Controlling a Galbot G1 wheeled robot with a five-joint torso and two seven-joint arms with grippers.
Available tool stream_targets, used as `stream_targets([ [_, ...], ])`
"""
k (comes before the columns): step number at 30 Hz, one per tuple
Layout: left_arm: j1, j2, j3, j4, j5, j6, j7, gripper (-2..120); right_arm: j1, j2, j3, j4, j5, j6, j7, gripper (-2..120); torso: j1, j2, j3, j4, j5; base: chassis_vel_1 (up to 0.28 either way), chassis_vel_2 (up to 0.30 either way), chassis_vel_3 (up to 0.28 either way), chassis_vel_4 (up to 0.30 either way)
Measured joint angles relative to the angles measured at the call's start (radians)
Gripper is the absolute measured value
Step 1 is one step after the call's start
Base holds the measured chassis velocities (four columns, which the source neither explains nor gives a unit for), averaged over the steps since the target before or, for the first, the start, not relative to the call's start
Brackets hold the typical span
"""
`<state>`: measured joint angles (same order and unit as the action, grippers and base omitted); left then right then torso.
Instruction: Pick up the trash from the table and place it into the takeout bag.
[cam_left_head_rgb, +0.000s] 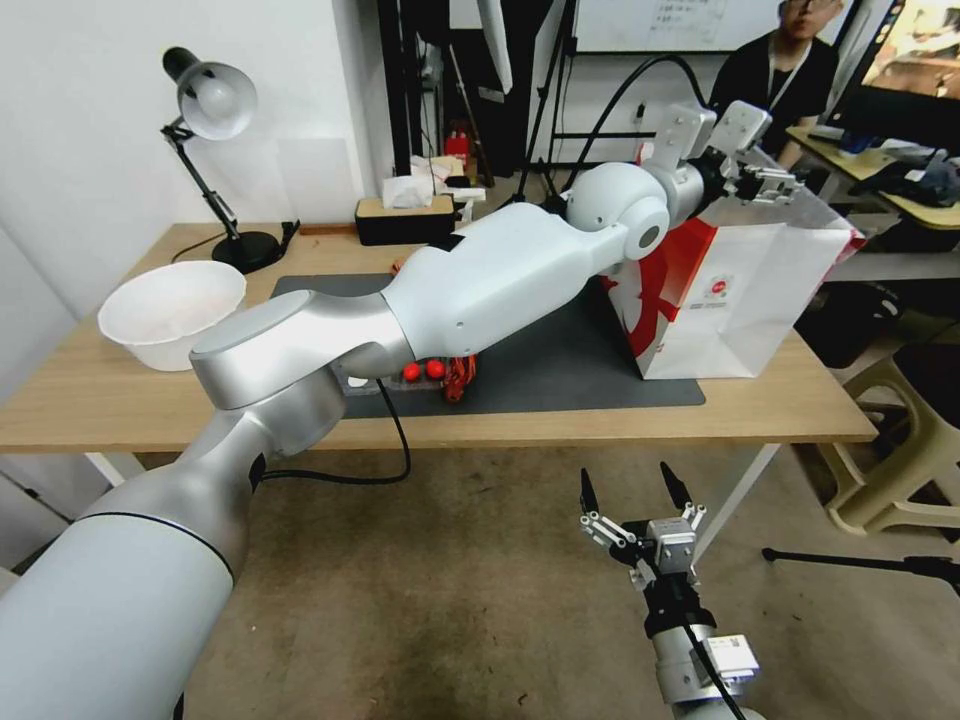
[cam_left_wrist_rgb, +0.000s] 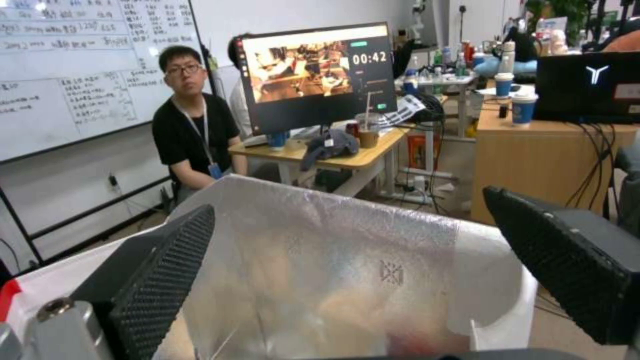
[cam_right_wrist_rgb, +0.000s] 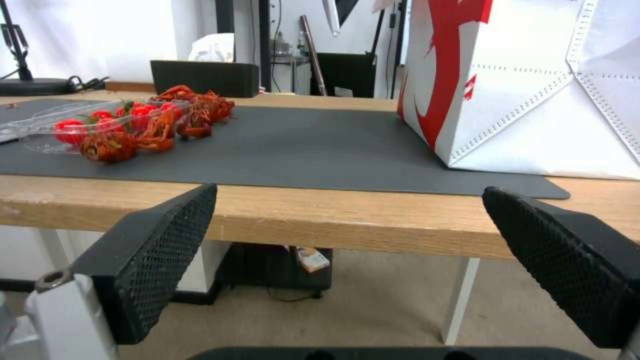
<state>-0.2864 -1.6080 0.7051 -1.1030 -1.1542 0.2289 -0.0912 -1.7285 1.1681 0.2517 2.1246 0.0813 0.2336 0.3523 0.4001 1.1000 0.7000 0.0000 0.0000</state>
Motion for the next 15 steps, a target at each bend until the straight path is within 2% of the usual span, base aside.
stream_targets([
  [6, -0.003, 0.017, -0.007, -0.025, -0.004, 0.000, -0.024, 100, 0.000, 0.002, -0.002, -0.002, -0.001, 0.000, -0.001, 100, 0.000, 0.000, 0.000, -0.0004, 0.0000, 0.000, 0.000, 0.000, 0.000],
  [7, -0.001, 0.041, -0.017, -0.044, -0.008, -0.001, -0.034, 100, 0.002, 0.003, -0.004, -0.003, -0.001, 0.000, -0.001, 100, 0.000, 0.000, 0.000, -0.0003, 0.0000, 0.000, 0.000, 0.000, 0.000],
  [8, 0.010, 0.093, -0.021, -0.079, -0.012, -0.013, -0.042, 100, 0.003, 0.005, -0.007, -0.004, -0.002, 0.000, -0.002, 100, 0.000, 0.000, 0.000, -0.0002, -0.0001, 0.000, 0.000, 0.000, 0.000],
  [9, 0.010, 0.093, -0.021, -0.079, -0.012, -0.013, -0.042, 100, 0.003, 0.005, -0.007, -0.004, -0.002, 0.000, -0.002, 100, 0.000, 0.000, 0.000, -0.0002, -0.0001, 0.000, 0.000, 0.000, 0.000],
  [11, 0.043, 0.198, -0.007, -0.165, -0.014, -0.042, -0.067, 100, 0.003, 0.009, -0.011, -0.006, -0.006, 0.000, -0.004, 100, 0.000, 0.000, 0.000, 0.0003, -0.0003, 0.000, 0.000, 0.000, 0.000],
  [12, 0.043, 0.198, -0.007, -0.165, -0.014, -0.042, -0.067, 100, 0.003, 0.009, -0.011, -0.006, -0.006, 0.000, -0.004, 100, 0.000, 0.000, 0.000, 0.0003, -0.0003, 0.000, 0.000, 0.000, 0.000],
  [14, 0.079, 0.264, -0.005, -0.235, -0.008, -0.053, -0.069, 100, -0.007, 0.018, -0.008, -0.005, -0.013, 0.002, -0.004, 100, 0.000, 0.000, 0.000, 0.0005, -0.0004, 0.000, 0.000, 0.000, 0.000],
  [15, 0.079, 0.264, -0.005, -0.235, -0.008, -0.053, -0.069, 100, -0.007, 0.018, -0.008, -0.005, -0.013, 0.002, -0.004, 100, 0.000, 0.000, 0.000, 0.0005, -0.0004, 0.000, 0.000, 0.000, 0.000],
])
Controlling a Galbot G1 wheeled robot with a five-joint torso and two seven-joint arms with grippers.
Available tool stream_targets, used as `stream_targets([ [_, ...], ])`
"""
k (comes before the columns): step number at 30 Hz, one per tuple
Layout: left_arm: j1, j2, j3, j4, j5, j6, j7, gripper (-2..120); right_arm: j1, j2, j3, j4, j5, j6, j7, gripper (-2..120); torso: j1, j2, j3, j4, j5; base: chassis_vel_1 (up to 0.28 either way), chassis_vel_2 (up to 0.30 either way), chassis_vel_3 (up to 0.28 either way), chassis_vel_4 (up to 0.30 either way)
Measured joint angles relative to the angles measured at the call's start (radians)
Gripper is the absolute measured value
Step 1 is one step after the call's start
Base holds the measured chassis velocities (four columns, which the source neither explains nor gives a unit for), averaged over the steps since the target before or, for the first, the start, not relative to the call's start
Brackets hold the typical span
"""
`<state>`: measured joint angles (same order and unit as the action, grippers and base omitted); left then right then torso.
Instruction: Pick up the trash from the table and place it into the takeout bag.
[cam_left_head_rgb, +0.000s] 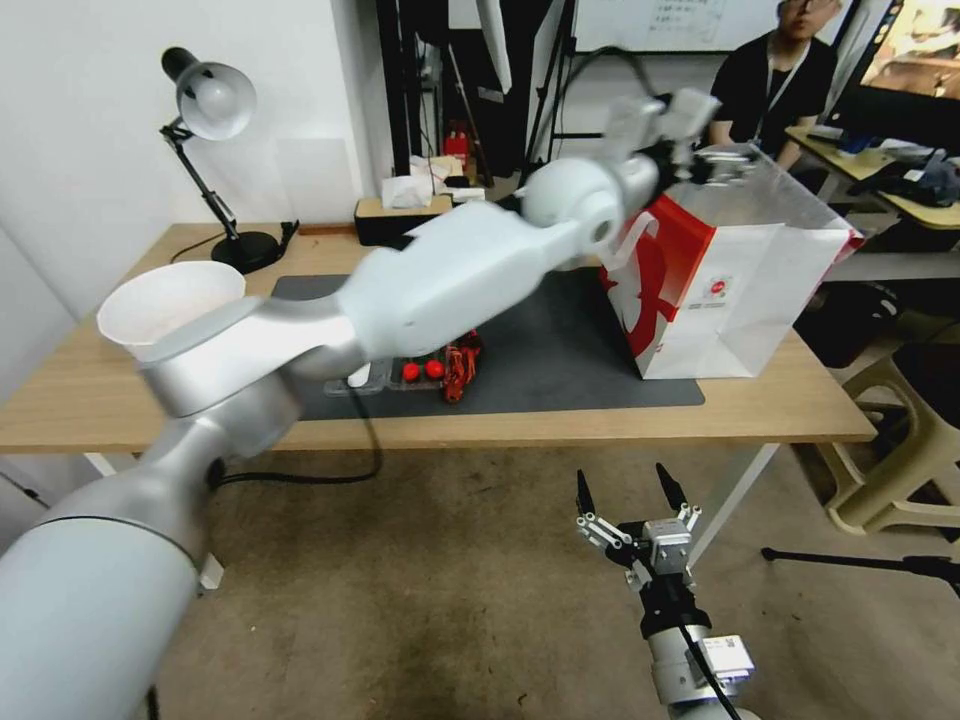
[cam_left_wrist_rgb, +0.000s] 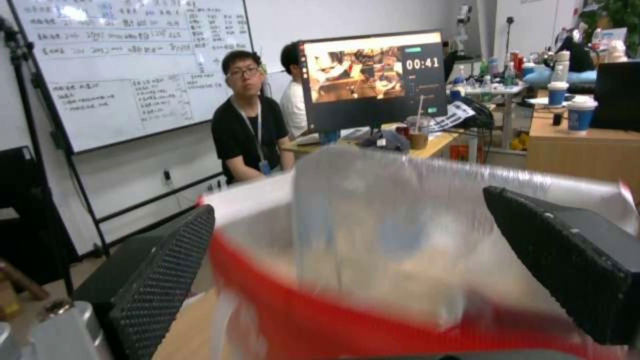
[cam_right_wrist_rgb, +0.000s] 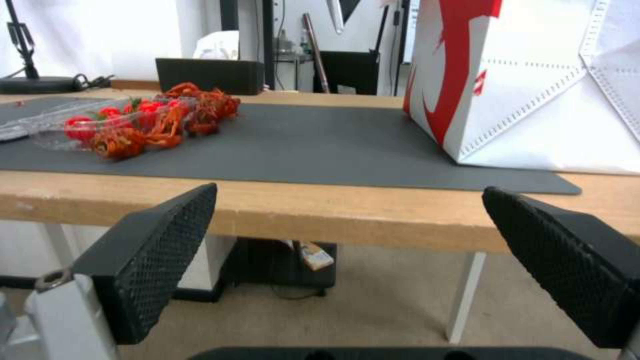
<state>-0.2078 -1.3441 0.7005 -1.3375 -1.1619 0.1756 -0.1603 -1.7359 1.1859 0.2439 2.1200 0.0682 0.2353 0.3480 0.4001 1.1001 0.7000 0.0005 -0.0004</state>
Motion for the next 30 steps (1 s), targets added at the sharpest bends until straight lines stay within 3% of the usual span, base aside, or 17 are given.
stream_targets([
  [3, 0.082, 0.109, -0.017, -0.124, 0.068, -0.045, 0.028, 100, -0.025, 0.020, 0.010, 0.012, -0.015, 0.005, 0.000, 100, 0.000, 0.000, 0.000, -0.0012, -0.0002, 0.000, 0.000, 0.000, 0.000],
  [4, 0.082, 0.109, -0.017, -0.124, 0.068, -0.045, 0.028, 100, -0.025, 0.020, 0.010, 0.012, -0.015, 0.005, 0.000, 100, 0.000, 0.000, 0.000, -0.0012, -0.0002, 0.000, 0.000, 0.000, 0.000],
  [7, 0.182, 0.233, -0.075, -0.238, 0.119, -0.062, 0.048, 100, -0.031, 0.026, 0.011, 0.014, -0.020, 0.008, -0.001, 100, 0.000, 0.000, 0.000, -0.0005, -0.0003, 0.000, 0.000, 0.000, 0.000],
  [8, 0.182, 0.233, -0.075, -0.238, 0.119, -0.062, 0.048, 100, -0.031, 0.026, 0.011, 0.014, -0.020, 0.008, -0.001, 100, 0.000, 0.000, 0.000, -0.0005, -0.0003, 0.000, 0.000, 0.000, 0.000],
  [11, 0.300, 0.348, -0.161, -0.327, 0.176, -0.091, 0.065, 100, -0.033, 0.032, 0.011, 0.017, -0.022, 0.008, -0.001, 100, 0.000, 0.000, 0.000, -0.0001, -0.0001, 0.000, 0.000, 0.000, 0.000],
  [12, 0.300, 0.348, -0.161, -0.327, 0.176, -0.091, 0.065, 100, -0.033, 0.032, 0.011, 0.017, -0.022, 0.008, -0.001, 100, 0.000, 0.000, 0.000, -0.0001, -0.0001, 0.000, 0.000, 0.000, 0.000],
  [15, 0.461, 0.442, -0.291, -0.422, 0.230, -0.110, 0.093, 100, -0.037, 0.038, 0.010, 0.018, -0.027, 0.010, -0.002, 100, 0.000, 0.000, 0.000, -0.0003, 0.0003, 0.000, 0.000, 0.000, 0.000],
  [16, 0.461, 0.442, -0.291, -0.422, 0.230, -0.110, 0.093, 100, -0.037, 0.038, 0.010, 0.018, -0.027, 0.010, -0.002, 100, 0.000, 0.000, 0.000, -0.0003, 0.0003, 0.000, 0.000, 0.000, 0.000],
  [17, 0.542, 0.466, -0.361, -0.463, 0.246, -0.113, 0.105, 100, -0.039, 0.039, 0.010, 0.018, -0.029, 0.010, -0.002, 100, 0.000, 0.000, 0.000, -0.0006, -0.0002, 0.000, 0.000, 0.000, 0.000],
  [18, 0.562, 0.471, -0.379, -0.471, 0.250, -0.113, 0.107, 100, -0.040, 0.039, 0.010, 0.019, -0.030, 0.010, -0.002, 100, 0.000, 0.000, 0.000, -0.0008, -0.0001, 0.000, 0.000, 0.000, 0.000],
  [20, 0.758, 0.505, -0.534, -0.543, 0.303, -0.125, 0.124, 100, -0.042, 0.036, 0.009, 0.022, -0.032, 0.011, -0.002, 100, 0.000, 0.000, 0.000, -0.0004, 0.0004, 0.000, 0.000, 0.000, 0.000],
  [22, 0.801, 0.508, -0.566, -0.558, 0.318, -0.129, 0.125, 100, -0.042, 0.034, 0.008, 0.023, -0.032, 0.011, -0.002, 100, 0.000, 0.000, 0.000, -0.0003, -0.0002, 0.000, 0.000, 0.000, 0.000],
  [24, 0.979, 0.515, -0.686, -0.619, 0.369, -0.146, 0.121, 100, -0.037, 0.027, 0.007, 0.026, -0.027, 0.010, -0.003, 100, 0.000, 0.000, 0.000, -0.0002, 0.0003, 0.000, 0.000, 0.000, 0.000],
  [25, 0.979, 0.515, -0.686, -0.619, 0.369, -0.146, 0.121, 100, -0.037, 0.027, 0.007, 0.026, -0.027, 0.010, -0.003, 100, 0.000, 0.000, 0.000, -0.0002, 0.0003, 0.000, 0.000, 0.000, 0.000],
  [27, 1.112, 0.511, -0.765, -0.650, 0.420, -0.175, 0.103, 100, -0.037, 0.024, 0.009, 0.028, -0.024, 0.010, -0.003, 100, 0.000, 0.000, 0.000, -0.0001, 0.0002, 0.000, 0.000, 0.000, 0.000],
  [30, 1.213, 0.497, -0.824, -0.663, 0.475, -0.214, 0.082, 100, -0.036, 0.021, 0.010, 0.030, -0.022, 0.010, -0.003, 100, 0.000, 0.000, 0.000, -0.0008, 0.0006, 0.000, 0.000, 0.000, 0.000],
])
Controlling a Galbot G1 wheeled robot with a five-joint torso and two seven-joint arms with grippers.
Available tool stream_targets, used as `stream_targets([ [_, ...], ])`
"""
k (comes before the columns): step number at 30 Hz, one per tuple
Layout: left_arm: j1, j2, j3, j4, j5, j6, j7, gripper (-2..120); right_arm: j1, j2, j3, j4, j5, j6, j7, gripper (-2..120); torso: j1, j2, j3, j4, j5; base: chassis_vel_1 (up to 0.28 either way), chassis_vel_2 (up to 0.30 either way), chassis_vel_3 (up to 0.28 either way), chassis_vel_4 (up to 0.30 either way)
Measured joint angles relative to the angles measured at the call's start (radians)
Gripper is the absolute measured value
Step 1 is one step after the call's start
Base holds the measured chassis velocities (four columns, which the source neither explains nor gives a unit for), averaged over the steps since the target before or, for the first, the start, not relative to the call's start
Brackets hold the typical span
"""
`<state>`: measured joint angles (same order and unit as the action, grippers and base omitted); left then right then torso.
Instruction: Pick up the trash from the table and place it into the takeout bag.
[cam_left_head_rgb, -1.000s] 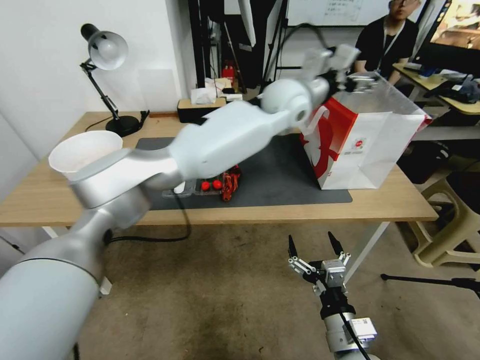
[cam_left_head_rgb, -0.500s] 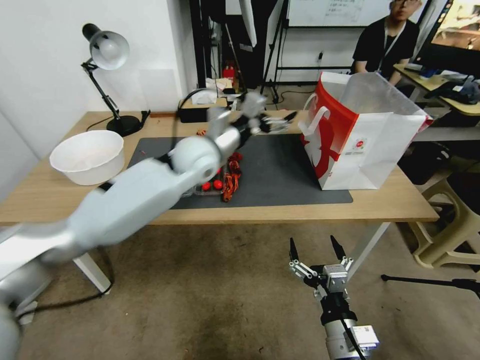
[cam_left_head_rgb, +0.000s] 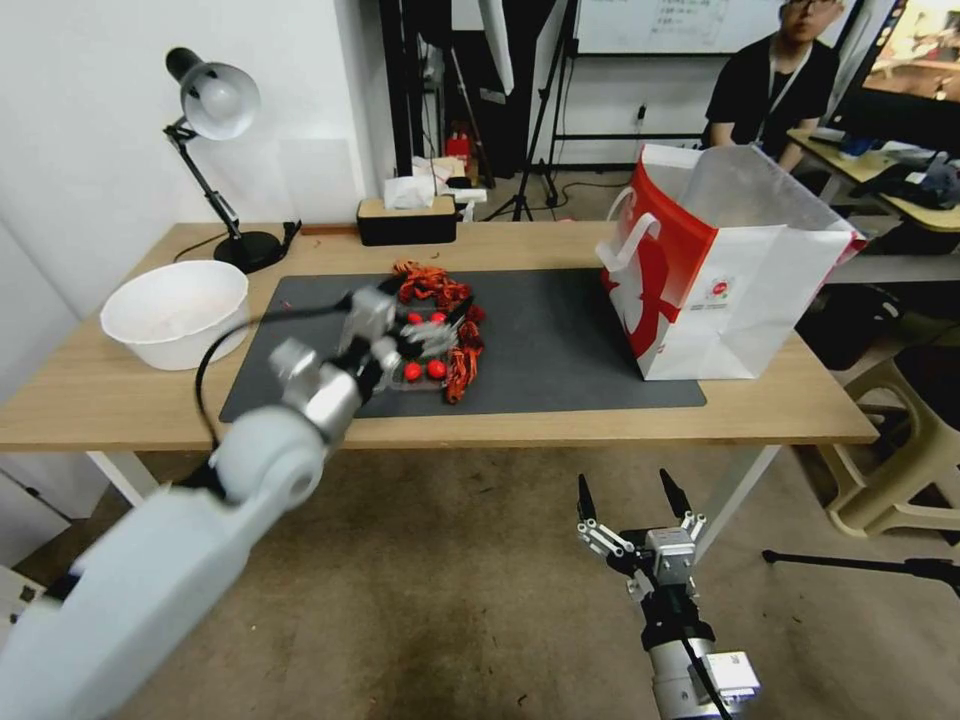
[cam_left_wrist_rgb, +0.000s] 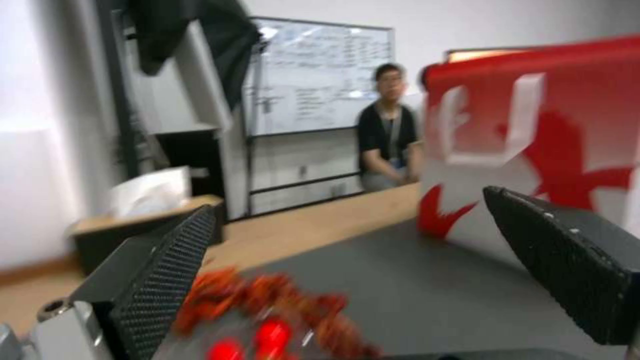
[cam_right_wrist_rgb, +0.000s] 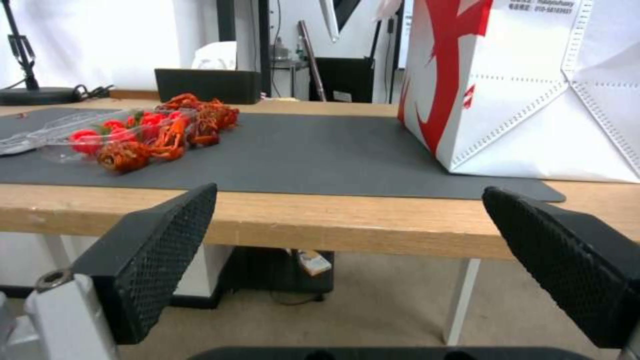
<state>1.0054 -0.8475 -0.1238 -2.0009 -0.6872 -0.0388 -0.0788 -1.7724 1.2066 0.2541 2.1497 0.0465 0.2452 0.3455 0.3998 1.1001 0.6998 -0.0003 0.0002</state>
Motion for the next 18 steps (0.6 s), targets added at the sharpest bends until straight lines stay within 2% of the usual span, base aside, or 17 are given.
stream_targets([
  [1, 0.073, -0.022, -0.046, -0.006, 0.045, -0.034, -0.016, 100, 0.001, 0.000, 0.000, 0.000, 0.000, 0.000, 0.000, 100, 0.000, 0.000, 0.000, -0.0001, -0.0002, 0.000, 0.000, 0.000, 0.000],
  [2, 0.073, -0.022, -0.046, -0.006, 0.045, -0.034, -0.016, 100, 0.001, 0.000, 0.000, 0.000, 0.000, 0.000, 0.000, 100, 0.000, 0.000, 0.000, -0.0001, -0.0002, 0.000, 0.000, 0.000, 0.000],
  [5, 0.241, -0.098, -0.157, -0.032, 0.122, -0.070, -0.035, 100, 0.003, 0.000, -0.004, 0.000, 0.001, 0.000, 0.000, 100, 0.000, 0.000, 0.000, 0.0006, -0.0004, 0.000, 0.000, 0.000, 0.000],
  [7, 0.258, -0.106, -0.168, -0.034, 0.131, -0.074, -0.037, 100, 0.003, 0.000, -0.005, 0.000, 0.001, -0.001, 0.000, 100, 0.000, 0.000, 0.000, 0.0006, -0.0006, 0.000, 0.000, 0.000, 0.000],
  [9, 0.373, -0.165, -0.247, -0.051, 0.209, -0.109, -0.051, 100, 0.004, -0.001, -0.006, 0.000, 0.002, 0.000, -0.002, 100, 0.000, 0.000, 0.000, 0.0003, -0.0004, 0.000, 0.000, 0.000, 0.000],
  [10, 0.373, -0.165, -0.247, -0.051, 0.209, -0.109, -0.051, 100, 0.004, -0.001, -0.006, 0.000, 0.002, 0.000, -0.002, 100, 0.000, 0.000, 0.000, 0.0003, -0.0004, 0.000, 0.000, 0.000, 0.000],
  [13, 0.497, -0.206, -0.302, -0.092, 0.257, -0.119, -0.101, 100, 0.004, -0.005, -0.004, -0.002, 0.017, 0.010, -0.015, 100, 0.000, 0.000, 0.000, 0.0005, -0.0001, 0.000, 0.000, 0.000, 0.000],
  [18, 0.577, -0.236, -0.340, -0.101, 0.294, -0.151, -0.106, 100, 0.010, -0.007, -0.001, -0.003, 0.034, 0.017, -0.028, 100, 0.000, 0.000, 0.000, 0.0003, -0.0001, 0.000, 0.000, 0.000, 0.000],
])
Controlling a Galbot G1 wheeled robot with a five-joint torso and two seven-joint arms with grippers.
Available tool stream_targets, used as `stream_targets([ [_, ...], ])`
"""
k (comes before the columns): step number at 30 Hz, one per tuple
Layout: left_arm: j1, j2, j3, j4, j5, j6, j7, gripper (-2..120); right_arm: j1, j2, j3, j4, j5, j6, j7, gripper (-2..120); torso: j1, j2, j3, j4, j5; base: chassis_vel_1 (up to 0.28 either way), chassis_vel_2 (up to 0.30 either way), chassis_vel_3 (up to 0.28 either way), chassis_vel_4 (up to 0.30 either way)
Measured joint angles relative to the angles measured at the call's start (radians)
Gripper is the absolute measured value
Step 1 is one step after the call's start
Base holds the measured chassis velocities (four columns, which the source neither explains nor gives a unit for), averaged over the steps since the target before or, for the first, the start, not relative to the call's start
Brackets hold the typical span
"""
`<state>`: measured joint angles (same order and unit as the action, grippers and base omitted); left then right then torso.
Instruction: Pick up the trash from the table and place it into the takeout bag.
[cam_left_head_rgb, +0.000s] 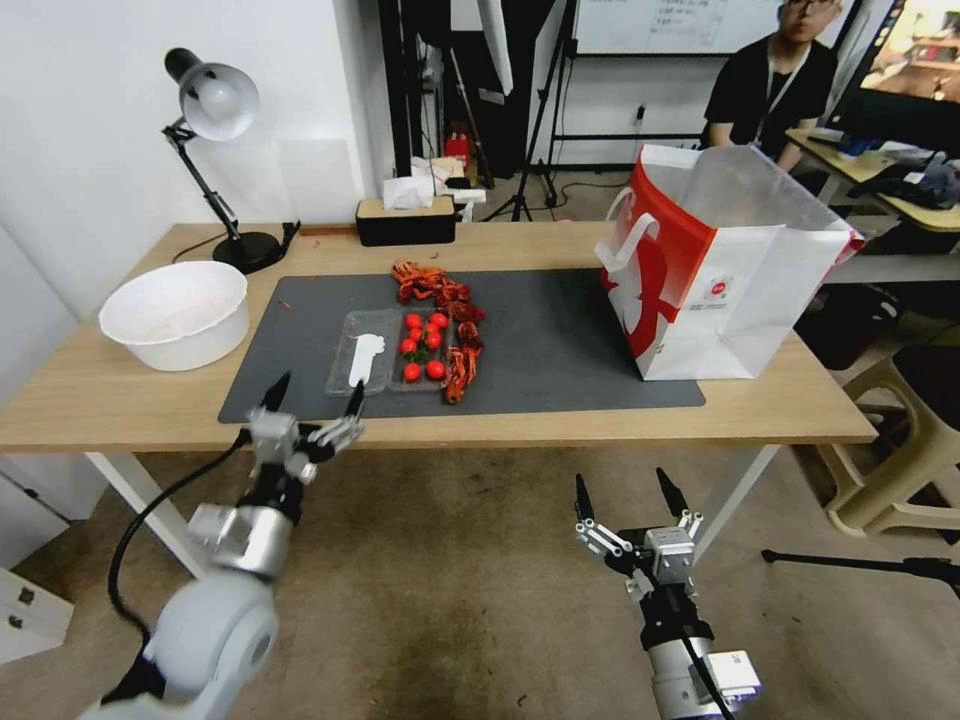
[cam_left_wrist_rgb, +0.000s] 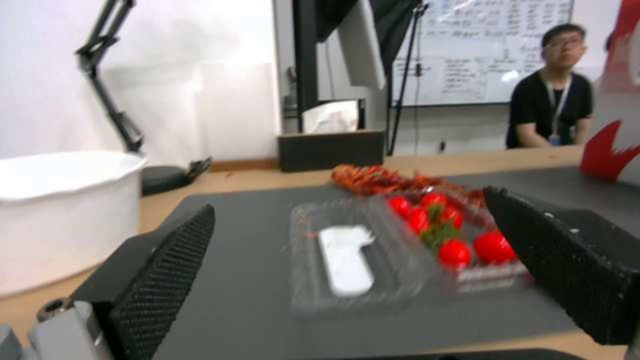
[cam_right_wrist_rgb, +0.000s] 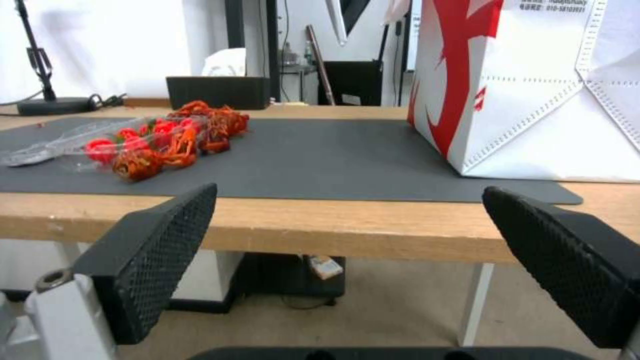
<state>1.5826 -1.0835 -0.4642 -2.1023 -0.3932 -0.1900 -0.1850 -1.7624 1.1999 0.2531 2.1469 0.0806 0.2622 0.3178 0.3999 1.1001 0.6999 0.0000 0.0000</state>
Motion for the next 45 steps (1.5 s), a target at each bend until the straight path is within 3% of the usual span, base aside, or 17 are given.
stream_targets([
  [6, 0.092, -0.014, -0.042, 0.019, 0.008, -0.054, 0.041, 100, -0.002, 0.001, 0.014, 0.011, 0.057, 0.003, -0.029, 100, 0.000, 0.000, 0.000, 0.0000, -0.0002, 0.000, 0.000, 0.000, 0.000],
  [14, 0.124, -0.011, -0.055, 0.041, 0.018, -0.096, 0.062, 100, -0.011, -0.025, 0.075, 0.033, 0.186, -0.007, -0.100, 100, 0.000, 0.000, 0.000, 0.0000, 0.0000, 0.000, 0.000, 0.000, 0.000],
  [20, 0.125, -0.012, -0.054, 0.055, 0.018, -0.103, 0.061, 100, -0.011, -0.047, 0.121, 0.039, 0.235, -0.016, -0.135, 100, 0.000, 0.000, 0.000, 0.0000, -0.0001, 0.000, 0.000, 0.000, 0.000],
  [23, 0.123, -0.024, -0.062, 0.078, 0.030, -0.106, 0.027, 100, -0.008, -0.065, 0.138, 0.041, 0.275, -0.036, -0.157, 100, 0.000, 0.000, 0.000, 0.0000, 0.0000, 0.000, 0.000, 0.000, 0.000],
  [45, 0.141, -0.056, -0.061, 0.085, 0.047, -0.129, 0.005, 100, -0.001, -0.063, 0.137, 0.035, 0.280, -0.036, -0.166, 100, 0.000, 0.000, 0.000, 0.0000, 0.0000, 0.000, 0.000, 0.000, 0.000],
])
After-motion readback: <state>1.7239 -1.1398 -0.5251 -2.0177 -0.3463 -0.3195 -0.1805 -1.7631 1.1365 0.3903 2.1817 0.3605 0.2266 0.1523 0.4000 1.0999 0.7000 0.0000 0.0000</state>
